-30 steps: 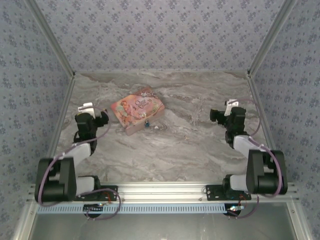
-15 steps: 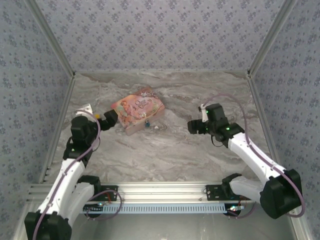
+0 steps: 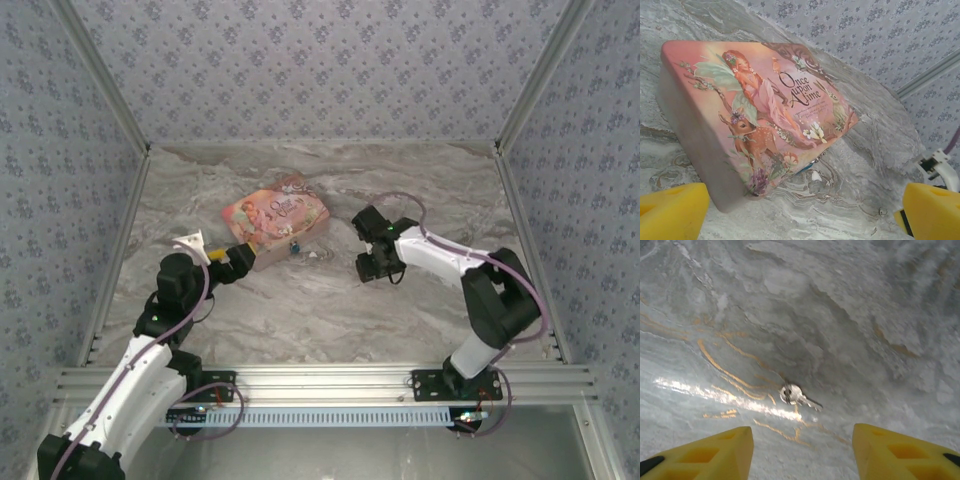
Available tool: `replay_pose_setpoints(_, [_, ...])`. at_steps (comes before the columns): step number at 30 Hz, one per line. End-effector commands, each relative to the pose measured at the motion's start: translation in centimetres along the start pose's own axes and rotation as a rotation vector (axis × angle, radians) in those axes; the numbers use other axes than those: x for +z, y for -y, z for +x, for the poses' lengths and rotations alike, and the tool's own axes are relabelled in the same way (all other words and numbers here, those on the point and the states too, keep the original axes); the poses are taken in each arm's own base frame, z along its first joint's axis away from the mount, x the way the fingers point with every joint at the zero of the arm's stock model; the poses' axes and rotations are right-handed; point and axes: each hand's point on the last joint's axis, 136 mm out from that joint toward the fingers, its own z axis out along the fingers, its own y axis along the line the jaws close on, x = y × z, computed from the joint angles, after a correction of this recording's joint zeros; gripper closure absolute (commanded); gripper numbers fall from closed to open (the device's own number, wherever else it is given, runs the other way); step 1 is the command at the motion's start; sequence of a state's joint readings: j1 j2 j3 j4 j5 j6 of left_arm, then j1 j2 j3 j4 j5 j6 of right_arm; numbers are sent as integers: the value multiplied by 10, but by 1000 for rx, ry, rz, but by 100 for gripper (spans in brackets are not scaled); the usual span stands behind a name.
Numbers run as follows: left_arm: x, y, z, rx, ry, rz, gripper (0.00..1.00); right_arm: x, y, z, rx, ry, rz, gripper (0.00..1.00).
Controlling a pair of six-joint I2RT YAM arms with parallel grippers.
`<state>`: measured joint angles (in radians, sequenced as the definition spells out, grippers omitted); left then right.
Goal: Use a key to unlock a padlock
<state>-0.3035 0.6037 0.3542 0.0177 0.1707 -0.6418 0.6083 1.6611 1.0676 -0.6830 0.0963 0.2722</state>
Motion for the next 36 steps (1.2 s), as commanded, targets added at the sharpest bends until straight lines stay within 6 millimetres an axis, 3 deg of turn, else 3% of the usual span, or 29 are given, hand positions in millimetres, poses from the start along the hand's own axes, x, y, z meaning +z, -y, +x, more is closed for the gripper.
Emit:
replay_pose_setpoints(1, [-1,3,-1,-5,1,6,1,5,-2,0,-8,-47,34,50])
replay_pose_setpoints(18, [-1,4,-3,-6,12,7,1,27,-4,2,-23,-105,59,76])
replay_pose_setpoints(25, [1,1,-1,-9,7,-2,1,32,-4,5,-21,-120,64,92])
replay_pose_setpoints(28, [2,2,-1,-5,5,0,1,30,-4,5,-17,-112,59,100])
replay_pose_setpoints(33, [3,8,-3,10,6,27,1,20,-9,-3,31,-45,-13,100])
replay_pose_setpoints(36, [3,16,-5,33,13,62,1,4,-14,-13,78,34,-90,100])
